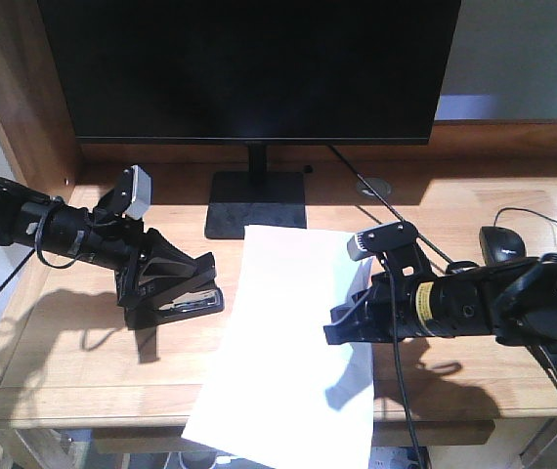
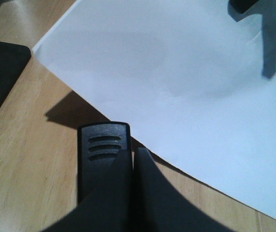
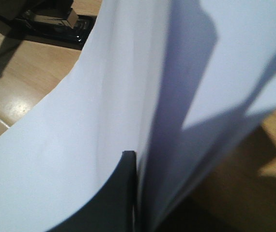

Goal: Grab stapler and paper to desk for stapling
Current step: 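Swing the right gripper with the white paper over the desk toward the stapler, then lay the paper flat on the desk and open the right gripper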

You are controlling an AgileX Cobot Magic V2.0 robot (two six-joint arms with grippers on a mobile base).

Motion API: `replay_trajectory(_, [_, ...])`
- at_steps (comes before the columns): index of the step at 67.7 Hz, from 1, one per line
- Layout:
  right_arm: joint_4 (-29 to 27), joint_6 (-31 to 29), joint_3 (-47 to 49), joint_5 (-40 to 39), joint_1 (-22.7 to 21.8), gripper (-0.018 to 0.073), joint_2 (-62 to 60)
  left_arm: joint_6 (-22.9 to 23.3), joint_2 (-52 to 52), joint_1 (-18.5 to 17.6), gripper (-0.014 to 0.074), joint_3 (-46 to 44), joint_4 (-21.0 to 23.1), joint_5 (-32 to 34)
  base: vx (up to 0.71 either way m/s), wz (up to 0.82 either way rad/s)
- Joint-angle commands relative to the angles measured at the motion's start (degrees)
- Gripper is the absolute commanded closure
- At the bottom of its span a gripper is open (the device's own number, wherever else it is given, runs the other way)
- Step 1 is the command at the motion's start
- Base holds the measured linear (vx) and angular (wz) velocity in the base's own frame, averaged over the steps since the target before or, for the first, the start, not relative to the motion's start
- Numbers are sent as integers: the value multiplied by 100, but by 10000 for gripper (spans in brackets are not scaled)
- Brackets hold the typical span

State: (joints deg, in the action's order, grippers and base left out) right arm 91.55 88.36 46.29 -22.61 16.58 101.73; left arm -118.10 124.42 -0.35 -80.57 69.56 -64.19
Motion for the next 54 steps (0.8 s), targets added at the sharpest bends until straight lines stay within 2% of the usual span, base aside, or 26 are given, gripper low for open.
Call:
replay_trajectory(1, [-119,-48,246,-27,-1,561,-94,60,-364,-14,603,-140,342,-227,0,0])
replay_trajectory(33, [-146,-491,339,-607,-1,561,-22,60,-364,-14,603,-140,342,-227,0,0])
replay_trajectory(54, [-956,-1216,339,-678,-1,561,-22,60,-364,-14,603,-140,342,-227,0,0])
